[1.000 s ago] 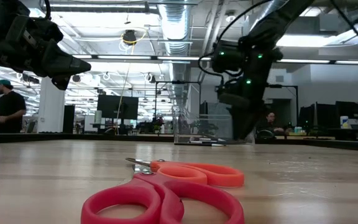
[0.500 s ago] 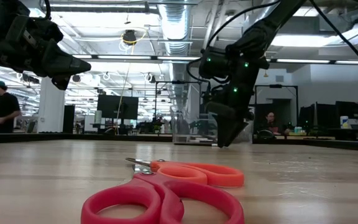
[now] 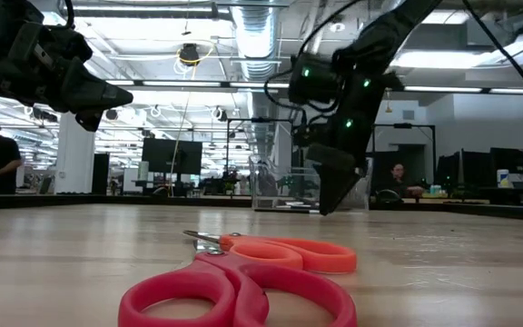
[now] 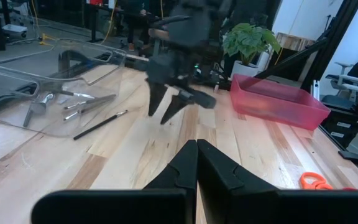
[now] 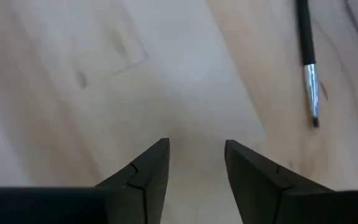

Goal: Pick & Place Paint Supplies
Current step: Put the eyeshadow brush into the transparent bin

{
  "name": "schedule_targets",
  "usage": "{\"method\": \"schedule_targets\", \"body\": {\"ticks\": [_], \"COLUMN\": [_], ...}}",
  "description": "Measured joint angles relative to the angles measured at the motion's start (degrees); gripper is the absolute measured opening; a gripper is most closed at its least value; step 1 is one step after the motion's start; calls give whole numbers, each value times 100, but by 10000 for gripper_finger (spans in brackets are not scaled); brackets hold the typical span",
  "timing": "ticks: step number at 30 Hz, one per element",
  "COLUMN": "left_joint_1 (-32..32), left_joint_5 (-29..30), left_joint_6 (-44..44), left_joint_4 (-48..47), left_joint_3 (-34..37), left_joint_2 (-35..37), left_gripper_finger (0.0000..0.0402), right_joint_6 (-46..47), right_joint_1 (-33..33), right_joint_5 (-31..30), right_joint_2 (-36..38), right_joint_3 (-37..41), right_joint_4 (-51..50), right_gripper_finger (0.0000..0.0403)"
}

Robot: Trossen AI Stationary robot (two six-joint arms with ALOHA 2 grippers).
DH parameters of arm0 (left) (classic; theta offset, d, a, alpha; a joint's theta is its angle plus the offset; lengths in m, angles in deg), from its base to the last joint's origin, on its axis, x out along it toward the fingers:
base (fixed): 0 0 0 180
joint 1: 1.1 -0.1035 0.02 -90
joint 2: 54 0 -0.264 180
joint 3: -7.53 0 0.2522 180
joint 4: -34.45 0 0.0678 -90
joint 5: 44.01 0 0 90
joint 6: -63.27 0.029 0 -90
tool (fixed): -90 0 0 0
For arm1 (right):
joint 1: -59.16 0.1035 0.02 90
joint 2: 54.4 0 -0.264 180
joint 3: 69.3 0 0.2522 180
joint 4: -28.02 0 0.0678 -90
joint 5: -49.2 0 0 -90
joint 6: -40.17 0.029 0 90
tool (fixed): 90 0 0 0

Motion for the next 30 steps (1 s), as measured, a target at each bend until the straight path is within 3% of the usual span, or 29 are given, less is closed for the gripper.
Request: {"method": "schedule_targets", "body": {"ticks": [5,9,12,17,24,30], "left_joint_1": [1,-1,2,-1,-1,1], "left_joint_5": [0,0,0,2,0,0], "left_joint_6": [0,0,0,0,0,0], "left_joint_4": [2,4,8,0,6,-1], "left_joint_3": [0,0,0,0,2,0], "left_joint_2": [0,-17,-34,-59,-125,-194], "left_gripper_finger": [0,0,0,0,0,0], "right_joint_6": [-43,-110,-143,-174,-997,-1146], "right_joint_1": [633,1009,1116,977,731,370], "right_joint_5": [-1193,-2160,-2744,-2945,-3574,-3300], "right_joint_2": [370,689,721,494,108,97], "right_joint_3": [100,440,812,1275,1362,1366], "right_joint_4": [-173,94,650,1347,2330,2369], "right_gripper_finger": [104,20,9,2,1,1]}}
